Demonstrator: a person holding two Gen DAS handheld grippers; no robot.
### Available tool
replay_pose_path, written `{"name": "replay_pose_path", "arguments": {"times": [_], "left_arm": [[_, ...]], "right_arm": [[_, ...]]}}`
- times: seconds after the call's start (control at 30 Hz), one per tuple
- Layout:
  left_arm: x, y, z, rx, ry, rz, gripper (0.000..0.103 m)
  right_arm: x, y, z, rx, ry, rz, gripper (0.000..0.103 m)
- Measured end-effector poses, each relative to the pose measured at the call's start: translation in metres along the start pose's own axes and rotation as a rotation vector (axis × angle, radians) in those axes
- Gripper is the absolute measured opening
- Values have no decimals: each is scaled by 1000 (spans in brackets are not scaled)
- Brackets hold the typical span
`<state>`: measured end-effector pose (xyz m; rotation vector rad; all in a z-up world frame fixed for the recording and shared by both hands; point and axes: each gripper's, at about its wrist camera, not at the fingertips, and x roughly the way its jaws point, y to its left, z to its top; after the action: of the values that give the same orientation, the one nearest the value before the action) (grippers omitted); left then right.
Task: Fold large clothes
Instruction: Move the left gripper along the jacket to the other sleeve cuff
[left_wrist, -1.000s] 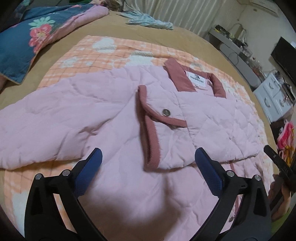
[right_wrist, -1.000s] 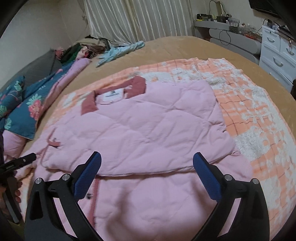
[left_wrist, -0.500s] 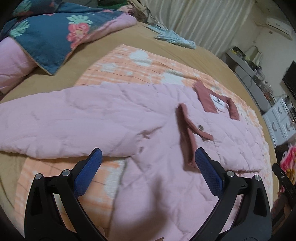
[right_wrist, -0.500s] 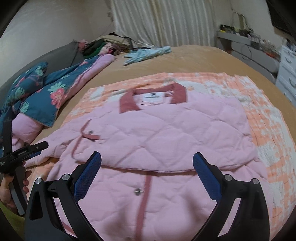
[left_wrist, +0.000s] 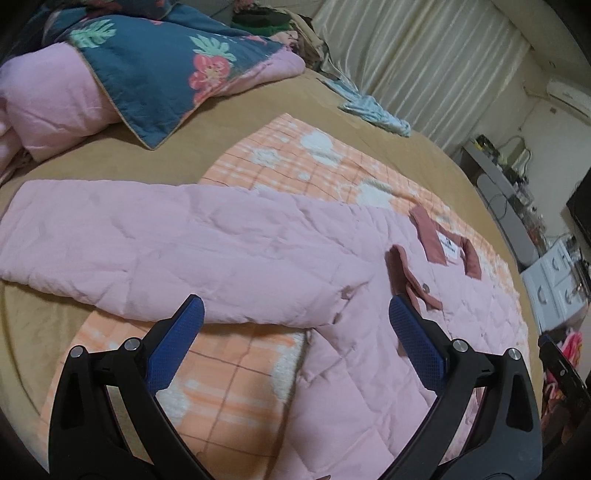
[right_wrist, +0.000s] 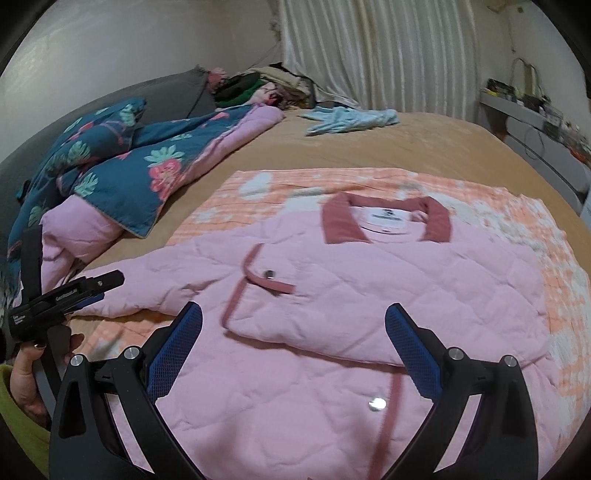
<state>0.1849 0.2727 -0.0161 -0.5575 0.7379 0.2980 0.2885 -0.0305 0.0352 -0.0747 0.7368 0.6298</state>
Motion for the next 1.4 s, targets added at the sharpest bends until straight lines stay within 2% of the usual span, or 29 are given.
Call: {"name": "replay_pose_path", "arguments": {"times": [0.3, 0.57, 0.73, 1.07, 1.2, 1.4], "left_arm": [[-3, 40, 4, -105, -10, 28, 94], [2, 79, 3, -224, -5, 95, 94], [4, 104, 1, -301, -7, 116, 94], [15, 148, -7, -476, 10, 101, 94], [22, 164, -7, -550, 2, 70, 94], [33, 181, -2, -599, -11, 69, 94]], "right_arm": [[12, 49, 8, -69, 5, 30, 99], [30, 82, 11, -87, 23, 46, 99], [43, 91, 13, -85, 36, 48, 99], [63, 93, 12, -62, 51, 44, 99], [68, 92, 12, -57, 51, 40, 99], [74, 86, 11, -40, 52, 35, 99]]}}
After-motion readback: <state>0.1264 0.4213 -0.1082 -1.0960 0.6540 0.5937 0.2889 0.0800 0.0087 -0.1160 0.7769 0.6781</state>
